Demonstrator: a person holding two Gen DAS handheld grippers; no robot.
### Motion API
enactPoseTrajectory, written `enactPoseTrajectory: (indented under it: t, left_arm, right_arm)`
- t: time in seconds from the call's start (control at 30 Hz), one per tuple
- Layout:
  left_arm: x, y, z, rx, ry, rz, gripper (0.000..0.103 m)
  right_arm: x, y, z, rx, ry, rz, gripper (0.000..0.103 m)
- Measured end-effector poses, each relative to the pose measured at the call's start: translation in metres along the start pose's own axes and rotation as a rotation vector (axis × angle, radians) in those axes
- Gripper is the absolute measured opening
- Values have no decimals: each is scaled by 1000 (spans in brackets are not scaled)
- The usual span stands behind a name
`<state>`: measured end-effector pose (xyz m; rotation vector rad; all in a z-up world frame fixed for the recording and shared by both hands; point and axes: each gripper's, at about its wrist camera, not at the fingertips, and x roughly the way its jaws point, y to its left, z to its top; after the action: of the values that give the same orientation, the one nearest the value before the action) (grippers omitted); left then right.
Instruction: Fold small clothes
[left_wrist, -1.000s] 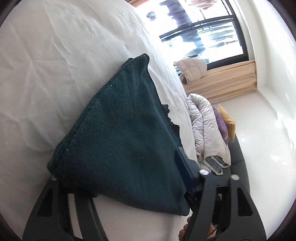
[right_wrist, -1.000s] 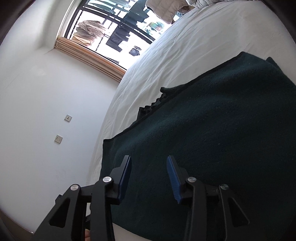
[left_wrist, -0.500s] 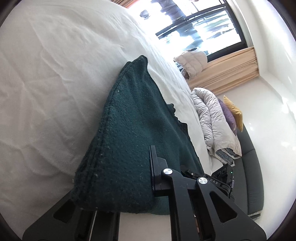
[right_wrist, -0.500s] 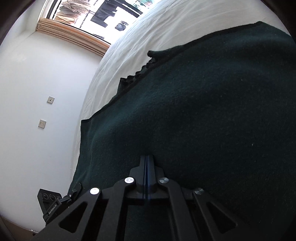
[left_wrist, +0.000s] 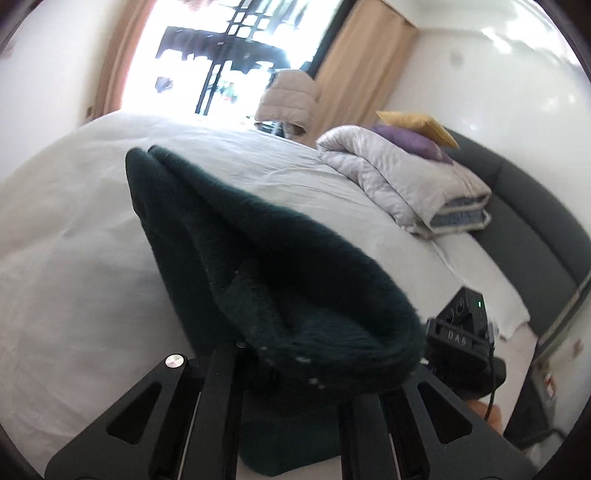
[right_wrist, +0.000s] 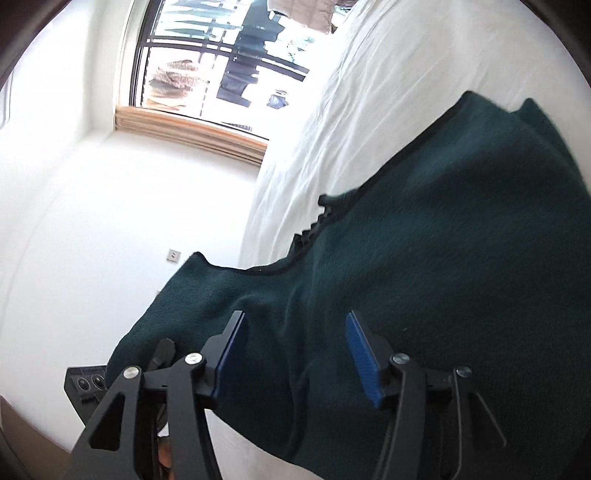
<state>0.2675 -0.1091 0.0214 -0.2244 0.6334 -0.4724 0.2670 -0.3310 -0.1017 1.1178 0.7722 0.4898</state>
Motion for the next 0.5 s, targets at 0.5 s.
enactPoseTrajectory:
  t: [0.5]
  left_arm:
    - [70, -111, -103, 509, 149, 100, 7]
  right_arm:
    - [-1, -20, 37, 67, 107, 41, 67]
